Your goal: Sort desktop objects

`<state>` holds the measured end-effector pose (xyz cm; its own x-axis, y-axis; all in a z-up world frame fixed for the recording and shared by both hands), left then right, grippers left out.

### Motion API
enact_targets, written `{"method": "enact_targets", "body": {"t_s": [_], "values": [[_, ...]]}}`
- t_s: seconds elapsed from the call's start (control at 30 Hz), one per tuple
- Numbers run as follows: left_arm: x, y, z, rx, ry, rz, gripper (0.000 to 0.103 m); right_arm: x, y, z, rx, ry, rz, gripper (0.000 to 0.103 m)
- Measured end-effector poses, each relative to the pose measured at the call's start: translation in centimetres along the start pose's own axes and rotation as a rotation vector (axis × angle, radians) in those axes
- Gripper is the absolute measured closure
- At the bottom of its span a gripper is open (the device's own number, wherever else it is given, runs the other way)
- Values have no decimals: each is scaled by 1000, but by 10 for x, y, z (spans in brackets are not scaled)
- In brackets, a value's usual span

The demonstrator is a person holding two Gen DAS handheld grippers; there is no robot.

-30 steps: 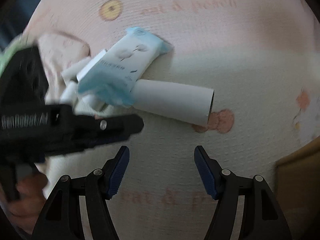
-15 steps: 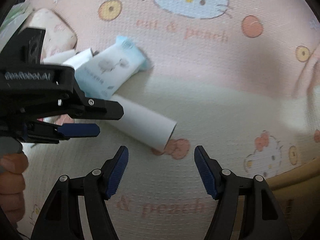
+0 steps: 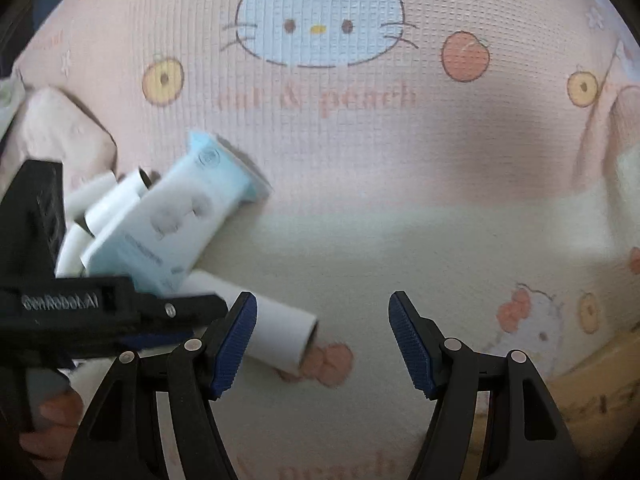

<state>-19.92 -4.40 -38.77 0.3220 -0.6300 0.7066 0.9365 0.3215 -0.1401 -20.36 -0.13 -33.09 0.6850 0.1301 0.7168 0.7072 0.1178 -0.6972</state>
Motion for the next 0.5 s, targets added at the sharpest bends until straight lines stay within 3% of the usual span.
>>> {"method": "enact_targets", "body": {"t_s": [0.1, 0.2, 0.33, 0.4, 0.5], "values": [[1, -2, -3, 18, 3, -8, 40, -17, 5, 5, 29, 75, -40, 37], [1, -2, -5, 17, 1, -9, 40, -28, 1, 12, 47, 143, -5, 43], [0, 0, -4, 1, -5, -5, 40, -38, 10, 5, 84, 106, -40, 65], [1, 0, -6, -2, -7, -7, 40, -39, 15, 2, 112, 93, -66, 67], [3, -1, -7, -9, -8, -10, 40, -40, 22, -4, 101, 8, -121, 67]]}}
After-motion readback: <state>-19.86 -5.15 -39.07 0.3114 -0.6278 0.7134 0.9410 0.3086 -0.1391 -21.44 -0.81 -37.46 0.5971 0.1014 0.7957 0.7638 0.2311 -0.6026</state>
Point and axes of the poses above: each gripper's, at about its wrist camera, not at the fingertips, and x roughly against the way its jaws point, z to its right, y to its underside, the point moved 10 cm from there along -x, roughly the way its jaws point, and after that the axes turned 7 degrees about z, right-handed, at the moved point
